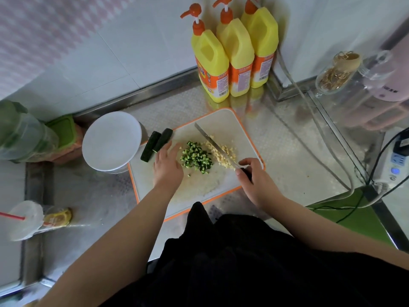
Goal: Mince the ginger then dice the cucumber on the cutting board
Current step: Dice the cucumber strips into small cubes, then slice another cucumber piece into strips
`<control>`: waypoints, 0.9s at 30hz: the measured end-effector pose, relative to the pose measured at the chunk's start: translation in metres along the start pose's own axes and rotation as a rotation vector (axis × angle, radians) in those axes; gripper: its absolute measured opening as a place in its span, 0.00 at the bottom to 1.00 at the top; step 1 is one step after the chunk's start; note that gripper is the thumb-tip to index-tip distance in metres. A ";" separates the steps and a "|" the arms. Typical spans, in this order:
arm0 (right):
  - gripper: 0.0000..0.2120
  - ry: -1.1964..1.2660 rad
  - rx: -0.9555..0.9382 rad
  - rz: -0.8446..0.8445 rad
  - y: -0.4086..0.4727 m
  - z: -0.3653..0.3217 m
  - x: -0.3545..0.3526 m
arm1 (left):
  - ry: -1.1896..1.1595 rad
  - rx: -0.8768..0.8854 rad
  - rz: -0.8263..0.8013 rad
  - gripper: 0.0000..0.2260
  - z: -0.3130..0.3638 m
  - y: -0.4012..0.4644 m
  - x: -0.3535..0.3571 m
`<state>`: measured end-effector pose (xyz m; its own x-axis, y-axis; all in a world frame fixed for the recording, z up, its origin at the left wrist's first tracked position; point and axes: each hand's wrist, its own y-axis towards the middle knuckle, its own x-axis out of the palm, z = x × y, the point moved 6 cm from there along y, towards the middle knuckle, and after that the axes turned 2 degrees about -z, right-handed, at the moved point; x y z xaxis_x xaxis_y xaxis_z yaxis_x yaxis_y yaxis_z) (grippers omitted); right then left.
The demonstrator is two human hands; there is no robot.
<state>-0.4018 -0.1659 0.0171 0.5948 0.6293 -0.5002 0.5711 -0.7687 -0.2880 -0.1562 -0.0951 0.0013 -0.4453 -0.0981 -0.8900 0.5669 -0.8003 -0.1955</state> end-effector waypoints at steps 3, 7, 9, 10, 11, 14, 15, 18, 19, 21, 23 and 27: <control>0.12 0.057 0.059 -0.021 0.010 -0.007 0.003 | -0.016 -0.098 0.101 0.23 -0.020 0.019 -0.014; 0.12 0.059 0.076 -0.029 0.017 -0.015 0.008 | 0.234 -0.159 -0.005 0.24 -0.035 0.054 -0.019; 0.11 0.056 0.094 -0.030 0.017 -0.017 0.011 | 0.395 -0.129 -0.059 0.23 -0.037 0.066 -0.017; 0.11 0.057 0.110 -0.033 0.017 -0.018 0.013 | 0.446 -0.116 -0.068 0.23 -0.037 0.071 -0.015; 0.11 0.055 0.129 -0.037 0.018 -0.017 0.015 | 0.478 -0.103 -0.062 0.23 -0.037 0.074 -0.014; 0.11 -0.027 0.180 -0.090 0.018 -0.016 0.023 | 0.492 -0.057 -0.015 0.21 -0.034 0.081 -0.014; 0.12 -0.074 0.196 -0.118 0.017 -0.015 0.024 | 0.490 -0.034 0.003 0.20 -0.031 0.082 -0.014; 0.14 -0.238 0.193 -0.210 0.017 -0.012 0.029 | 0.461 0.029 0.047 0.15 -0.023 0.080 -0.013; 0.14 -0.301 0.175 -0.236 0.018 -0.010 0.032 | 0.421 0.030 0.054 0.14 -0.022 0.078 -0.014; 0.12 -0.425 0.130 -0.283 0.018 -0.009 0.038 | 0.251 -0.012 0.080 0.14 -0.024 0.073 -0.021; 0.08 -0.495 0.104 -0.332 0.020 -0.009 0.047 | 0.033 -0.108 0.113 0.15 -0.032 0.063 -0.034; 0.09 -0.552 0.057 -0.429 0.032 -0.018 0.068 | -0.264 -0.282 0.162 0.13 -0.053 0.036 -0.052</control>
<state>-0.3325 -0.1455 -0.0113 -0.0597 0.7401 -0.6699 0.6513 -0.4797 -0.5880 -0.0757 -0.0870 0.0189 -0.4765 -0.3871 -0.7894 0.7954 -0.5724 -0.1994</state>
